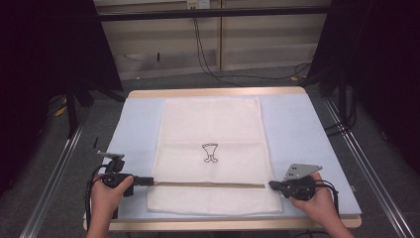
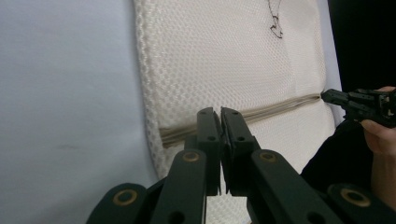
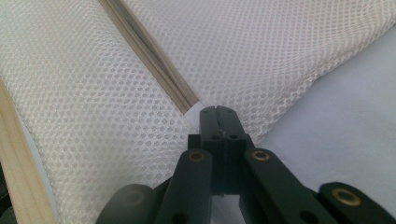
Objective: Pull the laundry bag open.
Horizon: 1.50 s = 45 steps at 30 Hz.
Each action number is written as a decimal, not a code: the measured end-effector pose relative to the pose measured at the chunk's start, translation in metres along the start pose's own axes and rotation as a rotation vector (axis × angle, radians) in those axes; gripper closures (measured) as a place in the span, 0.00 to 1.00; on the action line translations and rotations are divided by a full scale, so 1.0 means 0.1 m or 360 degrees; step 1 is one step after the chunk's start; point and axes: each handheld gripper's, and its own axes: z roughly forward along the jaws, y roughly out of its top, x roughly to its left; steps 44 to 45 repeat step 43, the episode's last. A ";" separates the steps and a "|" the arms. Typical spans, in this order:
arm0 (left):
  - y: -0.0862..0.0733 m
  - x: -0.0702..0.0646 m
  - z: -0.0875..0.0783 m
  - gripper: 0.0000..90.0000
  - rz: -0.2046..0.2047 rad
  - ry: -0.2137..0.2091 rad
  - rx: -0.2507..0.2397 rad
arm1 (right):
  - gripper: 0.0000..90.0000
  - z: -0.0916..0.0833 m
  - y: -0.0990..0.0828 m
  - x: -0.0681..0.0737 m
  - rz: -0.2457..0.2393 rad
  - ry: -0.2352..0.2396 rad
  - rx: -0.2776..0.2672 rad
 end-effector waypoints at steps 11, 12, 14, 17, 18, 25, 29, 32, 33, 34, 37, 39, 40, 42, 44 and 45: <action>-0.01 0.16 -0.15 0.97 -0.0012 0.0004 -0.0022 | 1.00 0.00 0.00 0.00 -0.0008 0.0002 -0.0001; -0.01 0.17 -0.17 0.97 -0.0019 0.0014 -0.0026 | 1.00 0.00 0.00 0.00 -0.0006 0.0001 0.0001; -0.02 0.22 -0.23 0.97 -0.0027 0.0032 -0.0039 | 1.00 0.00 0.00 0.00 -0.0008 0.0003 -0.0002; -0.03 0.24 -0.24 0.97 -0.0053 -0.0006 -0.0062 | 1.00 0.00 0.00 0.00 -0.0005 0.0002 0.0000; -0.03 0.24 -0.23 0.97 -0.0056 0.0009 -0.0053 | 1.00 0.00 0.00 0.00 -0.0005 0.0002 0.0000; -0.03 0.25 -0.33 0.84 -0.0004 0.0047 -0.0177 | 1.00 0.00 -0.02 -0.01 -0.0034 0.0014 -0.0037; -0.04 0.23 -0.40 0.58 0.0129 0.0137 -0.0339 | 0.79 -0.13 -0.01 -0.09 0.0022 -0.0066 -0.0209; -0.04 0.22 -0.41 0.52 0.0161 0.0218 -0.0437 | 0.76 -0.18 0.00 -0.12 0.0056 -0.0115 -0.0247; -0.04 0.22 -0.40 0.46 0.0192 0.0233 -0.0473 | 0.65 -0.19 -0.01 -0.14 0.0070 -0.0145 -0.0255; -0.04 0.21 -0.39 0.46 0.0206 0.0245 -0.0513 | 0.65 -0.19 -0.01 -0.14 0.0070 -0.0145 -0.0255; -0.03 0.21 -0.36 0.38 0.0283 0.0312 -0.0551 | 0.46 -0.18 -0.03 -0.19 0.0127 -0.0197 -0.0258; -0.03 0.21 -0.36 0.33 0.0308 0.0341 -0.0562 | 0.42 -0.18 -0.03 -0.20 0.0145 -0.0218 -0.0246; -0.02 0.21 -0.35 0.33 0.0298 0.0342 -0.0572 | 0.39 -0.18 -0.03 -0.22 0.0166 -0.0218 -0.0237; -0.02 0.22 -0.33 0.32 0.0312 0.0360 -0.0572 | 0.35 -0.19 -0.03 -0.23 0.0173 -0.0233 -0.0229; -0.02 0.22 -0.32 0.30 0.0347 0.0399 -0.0560 | 0.33 -0.19 -0.03 -0.24 0.0170 -0.0241 -0.0236; -0.02 0.22 -0.32 0.30 0.0347 0.0399 -0.0560 | 0.33 -0.19 -0.03 -0.24 0.0170 -0.0241 -0.0236</action>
